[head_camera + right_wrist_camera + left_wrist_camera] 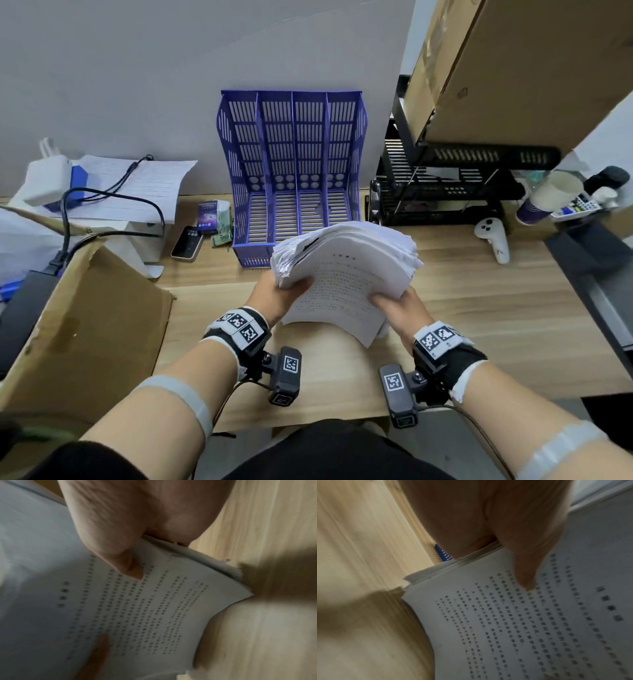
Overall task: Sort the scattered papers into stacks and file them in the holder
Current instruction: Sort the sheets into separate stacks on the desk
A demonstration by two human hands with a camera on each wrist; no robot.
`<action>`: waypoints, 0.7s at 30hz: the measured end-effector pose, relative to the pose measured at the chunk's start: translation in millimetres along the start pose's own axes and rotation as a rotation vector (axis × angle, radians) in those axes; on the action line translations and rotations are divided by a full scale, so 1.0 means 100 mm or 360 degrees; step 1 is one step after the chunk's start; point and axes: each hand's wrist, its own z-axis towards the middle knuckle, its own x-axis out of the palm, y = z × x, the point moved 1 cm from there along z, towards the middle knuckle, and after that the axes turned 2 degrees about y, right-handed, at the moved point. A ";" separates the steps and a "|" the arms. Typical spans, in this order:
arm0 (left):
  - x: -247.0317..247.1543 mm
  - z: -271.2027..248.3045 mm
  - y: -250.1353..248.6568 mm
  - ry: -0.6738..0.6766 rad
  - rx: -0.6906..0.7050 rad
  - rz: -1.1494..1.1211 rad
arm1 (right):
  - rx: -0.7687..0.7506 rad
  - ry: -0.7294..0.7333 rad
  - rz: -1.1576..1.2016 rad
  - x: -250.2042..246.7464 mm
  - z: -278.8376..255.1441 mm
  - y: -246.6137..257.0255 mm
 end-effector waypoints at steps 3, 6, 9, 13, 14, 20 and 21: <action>0.01 -0.06 0.12 0.0002 -0.0070 0.0015 | 0.0148 0.0102 -0.0194 0.00 0.03 -0.19; 0.01 -0.09 0.18 -0.0066 -0.0136 0.0107 | 0.0085 0.0054 -0.0328 -0.02 0.02 -0.26; -0.05 -0.10 0.20 -0.0108 -0.0357 -0.0020 | 0.0015 0.0132 -0.0313 -0.06 -0.01 -0.24; -0.10 -0.20 0.42 -0.0031 -0.0714 -0.0066 | 0.0011 0.0284 -0.0353 -0.04 -0.01 -0.39; -0.11 -0.21 0.61 -0.0024 -0.0792 -0.0019 | 0.0035 0.0322 -0.0392 -0.01 -0.02 -0.45; -0.05 -0.42 0.88 -0.0014 -0.0972 0.0362 | 0.0269 0.0392 -0.0507 0.17 -0.06 -0.81; -0.06 -0.45 0.92 -0.0043 -0.0997 0.0363 | 0.0327 0.0379 -0.0531 0.18 -0.04 -0.86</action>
